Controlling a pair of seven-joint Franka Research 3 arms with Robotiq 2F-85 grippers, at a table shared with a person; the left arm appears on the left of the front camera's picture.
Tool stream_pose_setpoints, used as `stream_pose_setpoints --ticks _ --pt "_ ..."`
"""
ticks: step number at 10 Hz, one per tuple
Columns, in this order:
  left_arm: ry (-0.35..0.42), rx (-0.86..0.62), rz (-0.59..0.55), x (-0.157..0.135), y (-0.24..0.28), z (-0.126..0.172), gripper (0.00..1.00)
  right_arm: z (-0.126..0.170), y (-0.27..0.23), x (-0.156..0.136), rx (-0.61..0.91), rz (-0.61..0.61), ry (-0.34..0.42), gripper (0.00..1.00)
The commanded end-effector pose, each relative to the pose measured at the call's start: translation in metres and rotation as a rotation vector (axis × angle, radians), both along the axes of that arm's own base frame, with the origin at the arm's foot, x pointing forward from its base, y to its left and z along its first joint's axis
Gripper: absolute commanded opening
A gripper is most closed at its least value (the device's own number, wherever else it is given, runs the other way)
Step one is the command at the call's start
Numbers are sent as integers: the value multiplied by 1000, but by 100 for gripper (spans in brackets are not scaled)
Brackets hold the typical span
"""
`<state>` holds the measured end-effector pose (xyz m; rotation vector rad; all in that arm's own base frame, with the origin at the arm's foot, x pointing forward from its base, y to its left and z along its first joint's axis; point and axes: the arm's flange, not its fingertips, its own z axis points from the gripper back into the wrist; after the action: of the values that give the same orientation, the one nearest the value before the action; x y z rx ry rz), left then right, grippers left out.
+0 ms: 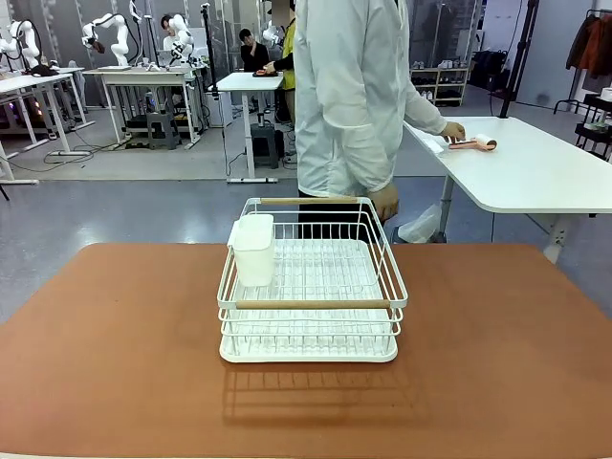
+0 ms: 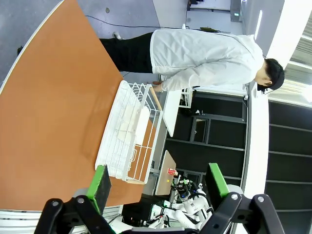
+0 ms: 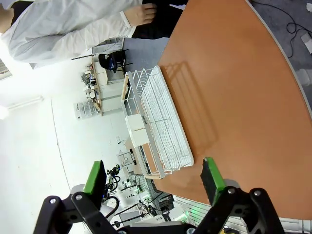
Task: Clean the table.
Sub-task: Pick up the Lint Roller when the human hands it over.
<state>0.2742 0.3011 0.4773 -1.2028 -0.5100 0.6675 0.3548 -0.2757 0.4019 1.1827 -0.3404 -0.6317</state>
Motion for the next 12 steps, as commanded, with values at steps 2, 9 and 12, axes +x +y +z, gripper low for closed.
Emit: stream_pose_setpoints --ticks 2,9,12 --pt "-26 -5 -6 -2 2 3 100 5 3 -1 17 -5 8 100" --pt "-26 -5 -6 -2 2 3 100 5 3 -1 17 -5 8 100" --pt "-26 -5 -6 -2 2 3 100 5 3 -1 17 -5 8 100"
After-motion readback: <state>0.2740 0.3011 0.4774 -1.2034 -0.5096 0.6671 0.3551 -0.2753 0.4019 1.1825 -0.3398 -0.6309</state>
